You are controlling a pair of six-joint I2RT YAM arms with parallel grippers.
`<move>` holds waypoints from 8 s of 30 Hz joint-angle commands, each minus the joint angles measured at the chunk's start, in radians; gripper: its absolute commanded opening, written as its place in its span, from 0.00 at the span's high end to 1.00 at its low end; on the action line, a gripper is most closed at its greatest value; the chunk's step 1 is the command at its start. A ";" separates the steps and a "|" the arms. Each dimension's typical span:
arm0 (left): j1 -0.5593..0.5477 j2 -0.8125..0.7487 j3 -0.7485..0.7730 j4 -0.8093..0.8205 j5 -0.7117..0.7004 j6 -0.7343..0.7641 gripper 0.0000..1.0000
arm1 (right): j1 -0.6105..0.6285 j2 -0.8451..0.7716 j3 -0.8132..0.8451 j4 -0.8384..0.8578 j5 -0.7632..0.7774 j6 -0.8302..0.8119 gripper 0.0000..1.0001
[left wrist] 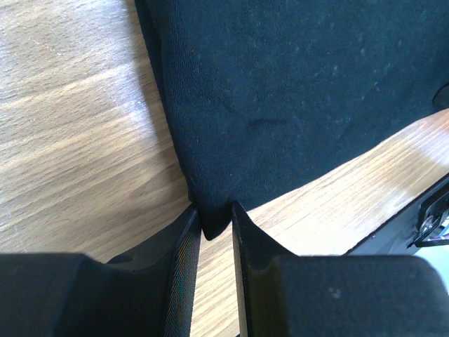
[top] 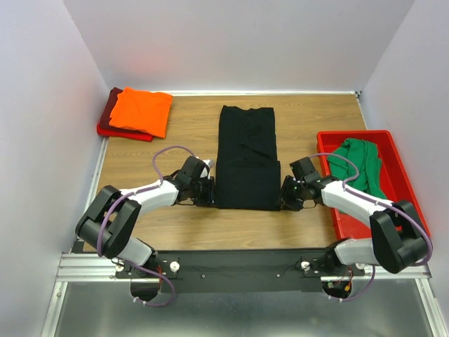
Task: Fold and stack the t-shirts
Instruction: Fold the tshirt
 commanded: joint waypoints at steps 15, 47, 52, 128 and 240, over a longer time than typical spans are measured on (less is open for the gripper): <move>-0.009 0.041 0.010 -0.019 -0.016 0.011 0.82 | 0.005 0.007 -0.044 0.000 -0.019 -0.042 0.98; -0.141 -0.488 0.042 -0.215 -0.128 -0.121 1.00 | 0.008 -0.511 0.140 -0.313 -0.044 -0.116 0.99; -0.068 -0.395 0.192 -0.236 -0.099 -0.027 1.00 | 0.008 -0.394 0.249 -0.310 0.071 -0.145 0.99; 0.149 0.108 0.043 0.262 0.105 -0.182 1.00 | -0.169 -0.060 0.020 0.169 -0.085 -0.091 1.00; 0.204 0.541 0.863 -0.117 -0.033 0.126 0.39 | 0.278 0.439 0.675 0.000 0.235 -0.219 0.33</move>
